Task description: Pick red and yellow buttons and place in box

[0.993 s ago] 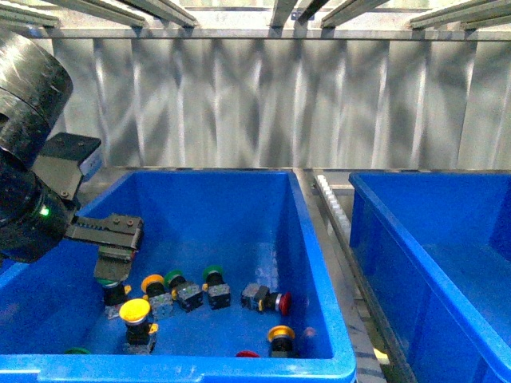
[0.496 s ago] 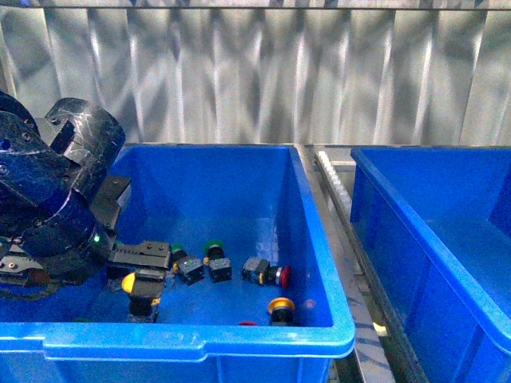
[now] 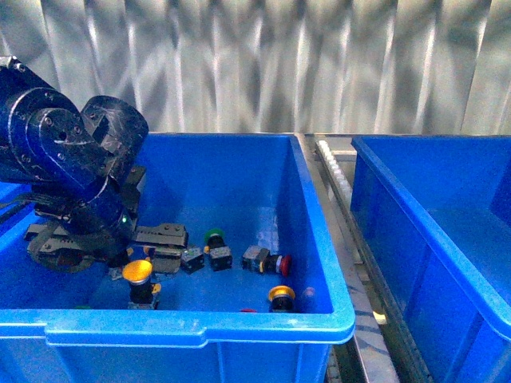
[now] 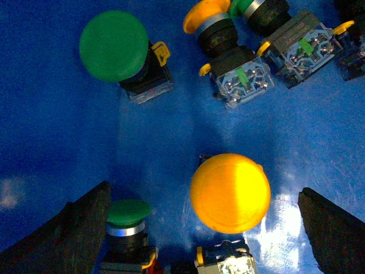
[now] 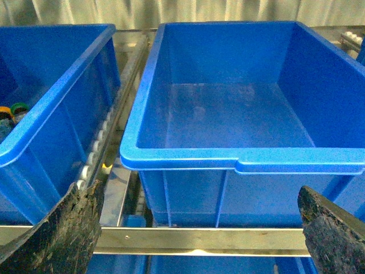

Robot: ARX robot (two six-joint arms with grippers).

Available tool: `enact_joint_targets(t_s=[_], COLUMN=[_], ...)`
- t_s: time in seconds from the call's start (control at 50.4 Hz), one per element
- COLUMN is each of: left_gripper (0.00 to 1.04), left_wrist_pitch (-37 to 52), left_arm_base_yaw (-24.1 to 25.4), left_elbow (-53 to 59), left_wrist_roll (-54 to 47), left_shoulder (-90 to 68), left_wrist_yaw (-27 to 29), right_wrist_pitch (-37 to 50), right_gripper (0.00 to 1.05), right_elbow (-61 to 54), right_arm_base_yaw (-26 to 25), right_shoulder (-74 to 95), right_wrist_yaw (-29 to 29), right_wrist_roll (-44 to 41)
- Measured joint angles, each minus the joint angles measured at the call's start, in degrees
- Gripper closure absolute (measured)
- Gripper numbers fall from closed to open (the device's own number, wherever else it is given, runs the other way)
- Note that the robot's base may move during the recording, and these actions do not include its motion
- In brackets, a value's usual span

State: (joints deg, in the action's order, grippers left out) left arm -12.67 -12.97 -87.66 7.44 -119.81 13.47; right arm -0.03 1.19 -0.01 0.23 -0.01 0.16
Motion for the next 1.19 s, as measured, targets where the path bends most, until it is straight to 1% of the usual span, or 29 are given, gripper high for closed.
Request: enact_joint_targets(t_s=[0.278,0.695,0.794,0.874,0.933,1.032,1.072,1.092,1.191], left_gripper=[0.08,0.08,0.22,0.36,0.51,0.65,0.7,0.71,0.71], left_wrist_pitch=[-1.03,-0.96,-0.96,-0.81,-0.33,0.17,0.35,0.42,1.09], left_arm_base_yaw=[-0.35,-0.9,-0.9,-0.9,-0.9,-0.9,-0.9,-0.9,-0.87], left_elbow=[-3.43,-5.11,-5.64,-6.19,-6.36,-6.38,-6.38,-6.38,-6.38], left_wrist_roll=[0.83,0.98,0.98,0.94,0.79,0.61,0.5,0.37,-0.07], left_shoulder=[-3.37,-6.49,-7.28,-7.89,-8.04,-8.04,-8.04,-8.04,-8.04], left_wrist_yaw=[0.92,2.82,3.06,3.26,3.48,3.69,3.74,3.76,3.69], right_wrist_pitch=[0.0,0.0,0.0,0.0,0.0,0.0,0.0,0.0,0.0], right_gripper=[0.06,0.06,0.06,0.06,0.06,0.06,0.06,0.06,0.06], right_elbow=[0.02,0.02,0.02,0.02,0.0,0.0,0.02,0.02,0.02], right_arm_base_yaw=[0.0,0.0,0.0,0.0,0.0,0.0,0.0,0.0,0.0], right_shoulder=[0.0,0.0,0.0,0.0,0.0,0.0,0.0,0.0,0.0], right_wrist_yaw=[0.02,0.02,0.02,0.02,0.02,0.02,0.02,0.02,0.02], right_wrist_roll=[0.0,0.0,0.0,0.0,0.0,0.0,0.0,0.0,0.0])
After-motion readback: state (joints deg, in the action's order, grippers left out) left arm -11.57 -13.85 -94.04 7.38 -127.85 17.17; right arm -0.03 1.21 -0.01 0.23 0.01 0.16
